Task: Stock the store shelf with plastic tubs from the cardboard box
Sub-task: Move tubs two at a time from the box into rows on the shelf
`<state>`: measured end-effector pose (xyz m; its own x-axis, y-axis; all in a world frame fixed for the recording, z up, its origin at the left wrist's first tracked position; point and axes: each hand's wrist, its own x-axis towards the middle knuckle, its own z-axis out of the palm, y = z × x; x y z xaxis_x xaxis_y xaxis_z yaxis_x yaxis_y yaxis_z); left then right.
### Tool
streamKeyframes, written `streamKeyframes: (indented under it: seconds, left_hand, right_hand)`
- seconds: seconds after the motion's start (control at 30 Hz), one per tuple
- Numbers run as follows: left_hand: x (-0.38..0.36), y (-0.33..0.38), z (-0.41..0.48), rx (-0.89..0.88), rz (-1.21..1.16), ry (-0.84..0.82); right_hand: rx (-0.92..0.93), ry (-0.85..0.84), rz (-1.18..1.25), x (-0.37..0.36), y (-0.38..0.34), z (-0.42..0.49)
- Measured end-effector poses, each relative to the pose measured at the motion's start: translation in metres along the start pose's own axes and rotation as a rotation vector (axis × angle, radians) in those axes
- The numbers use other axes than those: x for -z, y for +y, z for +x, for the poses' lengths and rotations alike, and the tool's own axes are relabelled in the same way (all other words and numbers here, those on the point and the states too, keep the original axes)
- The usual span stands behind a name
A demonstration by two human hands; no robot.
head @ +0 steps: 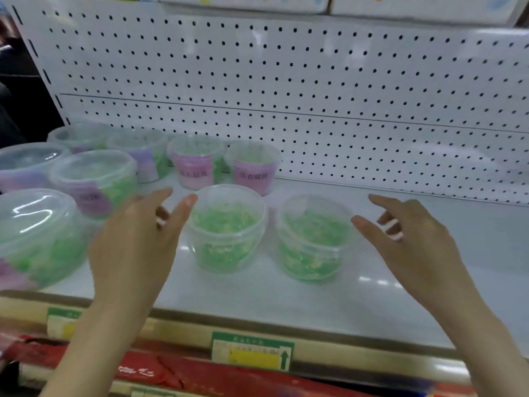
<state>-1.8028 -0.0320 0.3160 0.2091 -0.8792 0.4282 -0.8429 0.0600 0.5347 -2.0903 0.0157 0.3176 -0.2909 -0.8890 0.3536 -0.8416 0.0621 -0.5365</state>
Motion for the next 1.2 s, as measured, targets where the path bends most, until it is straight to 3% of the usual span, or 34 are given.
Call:
streamKeyframes:
  seconds: [0.07, 0.17, 0.27, 0.33, 0.43, 0.5, 0.63, 0.83, 0.97, 1.07, 1.2]
  left_hand:
    - [-0.004, 0.014, -0.002, -0.143, -0.122, -0.020]
    - [-0.025, 0.028, -0.005, -0.264, -0.106, -0.195]
    - [-0.037, 0.026, -0.006, -0.380, 0.024, -0.225]
    - [-0.033, 0.019, 0.002, -0.403, -0.035, -0.303]
    - [-0.013, 0.001, 0.028, -0.561, -0.048, -0.470]
    - [0.001, -0.010, 0.040, -0.691, -0.038, -0.433]
    - [0.002, 0.014, 0.029, -0.561, -0.302, -0.259]
    - [-0.044, 0.028, 0.019, -0.600, 0.145, -0.251]
    - [-0.036, 0.010, 0.034, -0.689, 0.028, -0.309]
    - [-0.012, -0.003, 0.052, -0.641, -0.032, -0.424]
    - [-0.007, 0.013, 0.050, -0.507, -0.100, -0.216]
  right_hand:
    - [0.192, -0.063, 0.066, -0.005, -0.014, -0.006]
    - [0.380, -0.157, -0.070, -0.025, -0.023, -0.010]
    - [0.420, -0.127, -0.158, -0.032, -0.022, -0.007]
    - [0.447, -0.123, -0.173, -0.030, -0.017, -0.003]
    - [0.454, -0.235, -0.084, -0.020, -0.011, 0.006]
    - [0.450, -0.307, -0.011, -0.017, -0.007, 0.011]
    - [0.455, -0.356, 0.034, -0.016, -0.003, 0.019]
    - [0.456, -0.484, 0.028, -0.014, 0.003, 0.027]
    - [0.447, -0.579, 0.005, -0.010, 0.004, 0.029]
    - [0.457, -0.615, -0.042, -0.007, 0.002, 0.033]
    - [0.454, -0.594, -0.056, -0.008, -0.003, 0.033]
